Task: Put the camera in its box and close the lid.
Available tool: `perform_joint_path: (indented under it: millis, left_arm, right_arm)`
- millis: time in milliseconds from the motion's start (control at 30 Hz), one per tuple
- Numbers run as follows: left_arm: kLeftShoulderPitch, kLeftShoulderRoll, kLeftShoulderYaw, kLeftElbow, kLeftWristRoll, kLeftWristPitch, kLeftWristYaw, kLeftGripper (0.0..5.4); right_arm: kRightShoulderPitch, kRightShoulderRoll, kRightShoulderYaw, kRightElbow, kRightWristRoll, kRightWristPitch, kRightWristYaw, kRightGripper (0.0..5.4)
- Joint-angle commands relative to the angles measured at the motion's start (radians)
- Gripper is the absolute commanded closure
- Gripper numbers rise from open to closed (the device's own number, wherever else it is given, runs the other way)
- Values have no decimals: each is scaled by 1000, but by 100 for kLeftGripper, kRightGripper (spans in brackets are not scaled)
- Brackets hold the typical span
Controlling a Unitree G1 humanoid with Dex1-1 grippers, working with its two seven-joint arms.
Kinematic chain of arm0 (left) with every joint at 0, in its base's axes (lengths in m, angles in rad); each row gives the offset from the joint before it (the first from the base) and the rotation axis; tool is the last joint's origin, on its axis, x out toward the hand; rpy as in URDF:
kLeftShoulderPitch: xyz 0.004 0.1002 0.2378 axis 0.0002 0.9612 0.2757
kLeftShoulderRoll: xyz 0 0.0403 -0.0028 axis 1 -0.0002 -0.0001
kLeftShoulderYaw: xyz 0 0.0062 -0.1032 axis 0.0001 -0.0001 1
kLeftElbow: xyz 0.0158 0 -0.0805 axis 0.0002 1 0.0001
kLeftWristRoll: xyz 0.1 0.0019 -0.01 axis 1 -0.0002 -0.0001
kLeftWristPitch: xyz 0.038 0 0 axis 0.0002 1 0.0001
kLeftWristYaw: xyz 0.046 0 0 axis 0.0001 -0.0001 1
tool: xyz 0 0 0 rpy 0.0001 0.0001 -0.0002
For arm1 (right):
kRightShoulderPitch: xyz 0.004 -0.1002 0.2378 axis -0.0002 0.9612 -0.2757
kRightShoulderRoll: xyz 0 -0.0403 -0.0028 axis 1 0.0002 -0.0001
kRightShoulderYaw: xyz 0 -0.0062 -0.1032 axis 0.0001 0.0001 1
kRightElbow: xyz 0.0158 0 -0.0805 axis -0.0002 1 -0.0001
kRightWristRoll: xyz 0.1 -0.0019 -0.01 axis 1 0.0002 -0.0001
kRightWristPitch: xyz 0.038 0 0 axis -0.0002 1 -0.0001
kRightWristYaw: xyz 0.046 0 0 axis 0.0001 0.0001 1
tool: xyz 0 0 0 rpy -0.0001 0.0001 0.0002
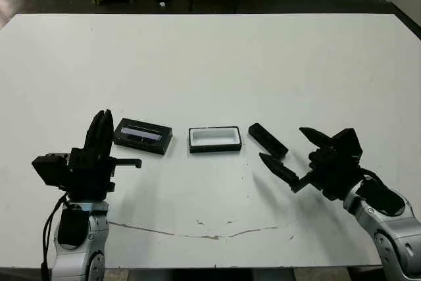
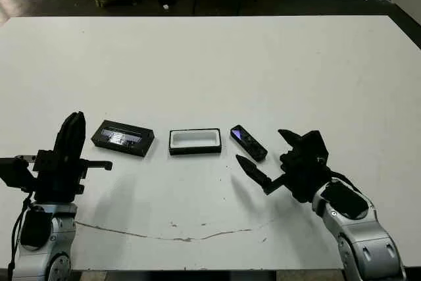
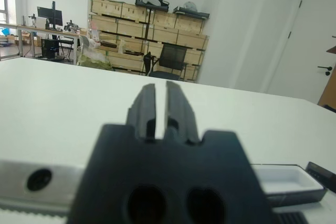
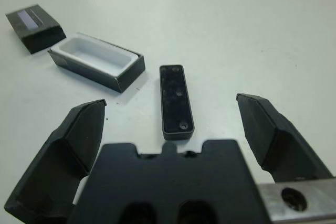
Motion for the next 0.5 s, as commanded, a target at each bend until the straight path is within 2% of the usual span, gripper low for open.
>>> perform_joint_path:
  millis: [33, 500]
  left_arm:
    - [13, -1, -5, 0, 7, 23, 9, 540]
    - [6, 1, -11, -1, 11, 35, 17, 540]
  right_arm:
    - [-15, -26, 12, -12, -18, 63, -14, 3]
    - [-53, 2, 28, 93, -50, 7, -14, 3]
